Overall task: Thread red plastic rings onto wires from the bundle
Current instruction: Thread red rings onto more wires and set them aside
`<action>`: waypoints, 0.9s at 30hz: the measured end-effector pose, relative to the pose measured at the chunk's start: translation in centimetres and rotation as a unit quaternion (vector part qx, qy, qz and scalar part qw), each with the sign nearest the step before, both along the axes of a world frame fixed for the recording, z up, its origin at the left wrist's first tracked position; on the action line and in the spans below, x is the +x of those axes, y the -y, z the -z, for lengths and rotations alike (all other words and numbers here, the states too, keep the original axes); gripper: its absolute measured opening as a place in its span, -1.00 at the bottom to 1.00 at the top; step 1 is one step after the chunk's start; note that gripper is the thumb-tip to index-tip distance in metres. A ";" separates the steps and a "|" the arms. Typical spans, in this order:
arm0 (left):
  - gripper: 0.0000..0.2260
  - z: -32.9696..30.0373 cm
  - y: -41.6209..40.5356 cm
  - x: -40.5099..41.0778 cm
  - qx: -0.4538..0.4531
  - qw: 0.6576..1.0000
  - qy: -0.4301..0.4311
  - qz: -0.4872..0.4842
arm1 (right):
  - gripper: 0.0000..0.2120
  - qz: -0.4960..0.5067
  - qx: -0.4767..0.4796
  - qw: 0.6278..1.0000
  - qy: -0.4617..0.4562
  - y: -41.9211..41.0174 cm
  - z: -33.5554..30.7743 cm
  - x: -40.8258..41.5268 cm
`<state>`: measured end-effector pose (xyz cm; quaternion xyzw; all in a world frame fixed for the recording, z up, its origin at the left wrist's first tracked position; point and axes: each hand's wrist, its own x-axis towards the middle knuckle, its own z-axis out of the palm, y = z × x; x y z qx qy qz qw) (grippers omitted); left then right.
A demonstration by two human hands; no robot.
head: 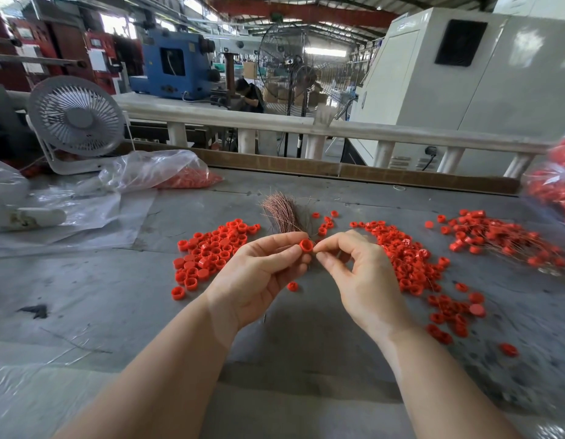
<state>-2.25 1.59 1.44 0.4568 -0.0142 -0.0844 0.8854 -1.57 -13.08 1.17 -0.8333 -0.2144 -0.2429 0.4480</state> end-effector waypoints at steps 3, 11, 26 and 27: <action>-0.83 -0.1 0.0 -0.1 -0.006 1.000 -0.005 -0.002 | -0.85 0.002 -0.002 1.000 -0.008 0.0 0.0 0.0; -0.85 -0.4 0.0 -0.2 0.020 1.000 -0.011 -0.002 | -0.88 0.010 -0.012 1.000 -0.004 0.0 0.1 0.1; -0.85 -0.3 0.0 -0.1 -0.034 0.999 -0.031 0.002 | -0.87 0.015 -0.005 1.000 0.024 0.1 0.0 0.0; -0.85 -0.3 0.0 -0.1 -0.038 0.999 -0.032 0.003 | -0.87 0.014 -0.003 1.000 0.024 0.1 0.0 0.1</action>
